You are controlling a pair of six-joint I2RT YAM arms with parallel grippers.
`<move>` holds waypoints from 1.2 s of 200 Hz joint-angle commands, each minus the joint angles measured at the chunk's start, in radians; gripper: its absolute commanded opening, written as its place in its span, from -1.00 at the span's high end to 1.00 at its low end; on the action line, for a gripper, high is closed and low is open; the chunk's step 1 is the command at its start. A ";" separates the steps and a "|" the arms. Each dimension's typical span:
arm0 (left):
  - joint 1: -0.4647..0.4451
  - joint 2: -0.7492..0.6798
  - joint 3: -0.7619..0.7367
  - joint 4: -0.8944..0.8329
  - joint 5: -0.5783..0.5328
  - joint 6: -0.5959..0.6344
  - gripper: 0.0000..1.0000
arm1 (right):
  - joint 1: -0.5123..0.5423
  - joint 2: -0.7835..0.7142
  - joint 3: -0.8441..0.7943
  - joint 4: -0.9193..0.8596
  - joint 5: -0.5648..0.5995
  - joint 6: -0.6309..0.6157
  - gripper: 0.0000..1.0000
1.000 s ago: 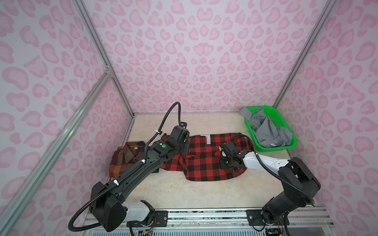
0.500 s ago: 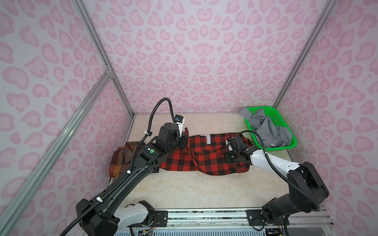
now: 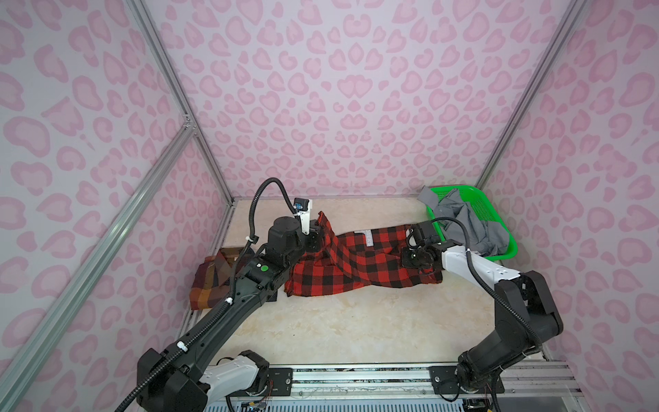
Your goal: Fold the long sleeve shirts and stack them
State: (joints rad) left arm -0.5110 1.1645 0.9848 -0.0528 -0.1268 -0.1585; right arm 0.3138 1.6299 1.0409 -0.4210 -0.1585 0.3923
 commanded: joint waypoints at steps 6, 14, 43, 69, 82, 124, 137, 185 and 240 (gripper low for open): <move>0.020 -0.025 -0.079 0.141 -0.007 -0.051 0.92 | -0.006 0.015 0.015 -0.047 0.055 -0.003 0.74; 0.027 -0.030 -0.106 0.161 -0.015 -0.065 0.92 | -0.008 0.019 0.018 -0.051 0.061 -0.004 0.64; 0.051 -0.047 -0.201 0.218 -0.038 -0.121 0.92 | -0.008 0.009 0.008 -0.072 0.079 0.003 0.25; 0.063 -0.062 -0.292 0.289 -0.070 -0.171 0.91 | -0.006 -0.096 -0.072 -0.061 0.097 0.023 0.10; 0.074 -0.061 -0.333 0.330 -0.065 -0.215 0.91 | 0.001 -0.151 -0.112 -0.074 0.095 0.029 0.08; 0.080 -0.032 -0.365 0.400 -0.056 -0.238 0.91 | 0.091 -0.231 -0.258 -0.047 0.140 0.057 0.02; 0.080 -0.025 -0.366 0.415 -0.045 -0.239 0.91 | 0.090 -0.208 -0.284 -0.029 0.144 0.064 0.02; 0.080 -0.014 -0.374 0.485 0.001 -0.248 0.91 | 0.082 -0.114 -0.283 0.005 0.216 0.072 0.24; 0.081 -0.045 -0.464 0.576 -0.002 -0.256 0.91 | 0.054 -0.103 -0.239 -0.002 0.213 0.069 0.94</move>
State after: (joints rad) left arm -0.4328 1.1271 0.5522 0.4381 -0.1276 -0.4095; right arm 0.3790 1.5311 0.7818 -0.4244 0.0338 0.4572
